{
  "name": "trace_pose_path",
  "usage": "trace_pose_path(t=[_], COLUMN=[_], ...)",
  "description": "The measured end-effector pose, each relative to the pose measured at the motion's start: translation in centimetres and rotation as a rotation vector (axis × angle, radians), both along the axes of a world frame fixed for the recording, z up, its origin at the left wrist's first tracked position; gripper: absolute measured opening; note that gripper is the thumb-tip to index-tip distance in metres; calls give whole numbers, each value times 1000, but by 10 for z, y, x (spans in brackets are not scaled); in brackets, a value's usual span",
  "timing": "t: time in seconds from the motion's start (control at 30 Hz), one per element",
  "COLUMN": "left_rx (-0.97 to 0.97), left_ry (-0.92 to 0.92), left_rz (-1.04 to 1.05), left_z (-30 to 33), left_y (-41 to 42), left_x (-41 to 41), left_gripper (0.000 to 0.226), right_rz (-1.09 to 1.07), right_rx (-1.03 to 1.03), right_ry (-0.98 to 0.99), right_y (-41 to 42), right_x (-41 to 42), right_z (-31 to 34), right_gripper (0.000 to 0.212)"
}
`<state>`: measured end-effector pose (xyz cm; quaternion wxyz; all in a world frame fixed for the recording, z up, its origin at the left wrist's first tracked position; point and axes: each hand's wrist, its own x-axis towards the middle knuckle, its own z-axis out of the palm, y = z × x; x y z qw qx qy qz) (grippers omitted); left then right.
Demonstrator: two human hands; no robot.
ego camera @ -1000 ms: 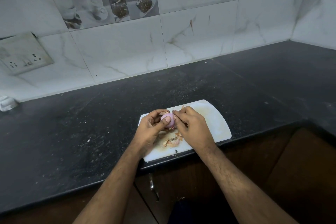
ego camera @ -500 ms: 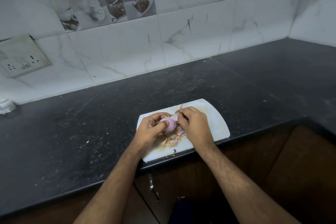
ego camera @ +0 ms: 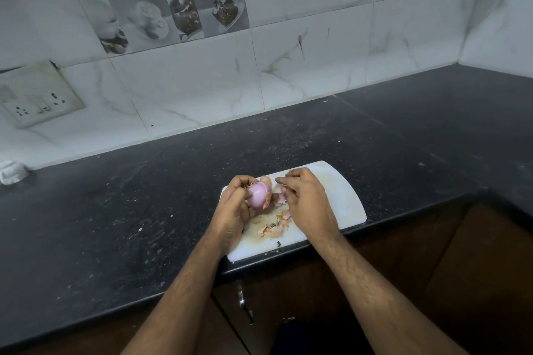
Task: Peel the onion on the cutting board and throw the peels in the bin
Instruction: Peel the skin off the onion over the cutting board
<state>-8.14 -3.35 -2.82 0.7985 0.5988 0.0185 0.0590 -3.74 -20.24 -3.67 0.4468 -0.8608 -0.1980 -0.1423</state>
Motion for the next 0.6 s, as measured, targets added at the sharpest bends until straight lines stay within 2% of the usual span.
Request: trace_pose_path(t=[0.2,0.3,0.4,0.53,0.6], left_rx=[-124,-131,-138,-60,-14], left_ry=[2,15,35,49,38], left_rz=[42,62,51,-11,-40], left_z=[0,1,4,4,3], left_y=[-1,-2,-2,-4,-5], left_x=[-1,-2,-3,-3,-3], left_gripper=[16,21,20,7,13], right_rz=[30,106,188,196,191], right_rx=[56,110,42,9,52], right_ry=[-65,-96,-55,-85,-107], right_y=[-2,-3,-1,0,-2], right_x=[-1,-7,-11,-12,-12], right_z=[-1,1,3,2,2], right_gripper=[26,23,30,19,13])
